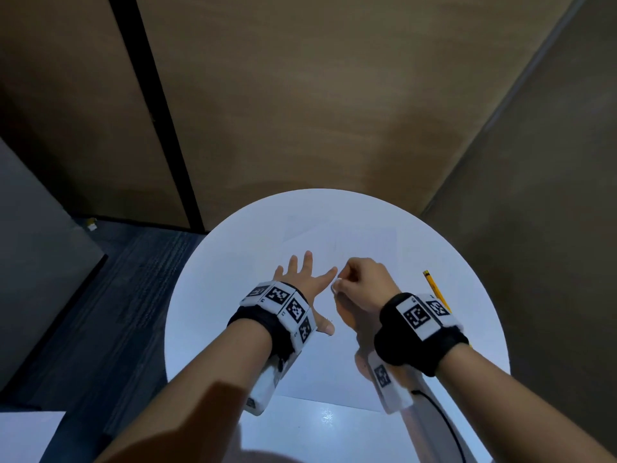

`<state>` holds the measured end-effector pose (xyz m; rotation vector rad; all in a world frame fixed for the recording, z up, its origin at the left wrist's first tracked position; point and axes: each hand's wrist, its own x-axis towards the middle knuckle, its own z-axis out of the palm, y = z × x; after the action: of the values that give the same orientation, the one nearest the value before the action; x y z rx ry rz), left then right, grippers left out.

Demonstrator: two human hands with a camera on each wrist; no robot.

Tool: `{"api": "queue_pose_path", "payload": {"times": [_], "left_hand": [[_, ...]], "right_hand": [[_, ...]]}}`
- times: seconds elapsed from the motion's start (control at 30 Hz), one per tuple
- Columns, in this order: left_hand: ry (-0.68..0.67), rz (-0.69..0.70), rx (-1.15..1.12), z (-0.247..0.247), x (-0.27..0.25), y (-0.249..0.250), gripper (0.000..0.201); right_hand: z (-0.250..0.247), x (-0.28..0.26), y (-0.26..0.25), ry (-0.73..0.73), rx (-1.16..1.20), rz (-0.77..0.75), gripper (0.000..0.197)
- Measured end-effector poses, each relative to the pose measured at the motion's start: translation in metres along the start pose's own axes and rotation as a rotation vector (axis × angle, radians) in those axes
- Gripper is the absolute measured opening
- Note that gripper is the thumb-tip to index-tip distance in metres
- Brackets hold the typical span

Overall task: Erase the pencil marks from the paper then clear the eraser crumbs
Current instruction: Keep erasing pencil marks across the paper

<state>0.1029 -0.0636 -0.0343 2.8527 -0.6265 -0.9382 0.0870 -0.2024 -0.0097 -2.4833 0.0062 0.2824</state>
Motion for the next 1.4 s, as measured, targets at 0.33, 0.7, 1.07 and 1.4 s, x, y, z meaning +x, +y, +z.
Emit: {"api": "queue_pose_path", "payload": {"times": [0.33, 0.7, 1.07, 1.4], "left_hand": [[-0.014, 0.005, 0.004, 0.002, 0.002, -0.001, 0.114], [-0.054, 0.006, 0.005, -0.003, 0.008, 0.003, 0.112], [-0.059, 0.007, -0.005, -0.003, 0.008, 0.002, 0.113], [-0.047, 0.009, -0.002, -0.003, 0.007, 0.001, 0.112]], "right_hand": [[-0.012, -0.002, 0.005, -0.082, -0.117, 0.023, 0.01], [-0.011, -0.002, 0.011, -0.023, -0.1, 0.043, 0.011], [-0.014, -0.004, 0.015, -0.07, -0.108, 0.016, 0.009], [-0.019, -0.011, 0.026, -0.089, -0.066, 0.069, 0.013]]}}
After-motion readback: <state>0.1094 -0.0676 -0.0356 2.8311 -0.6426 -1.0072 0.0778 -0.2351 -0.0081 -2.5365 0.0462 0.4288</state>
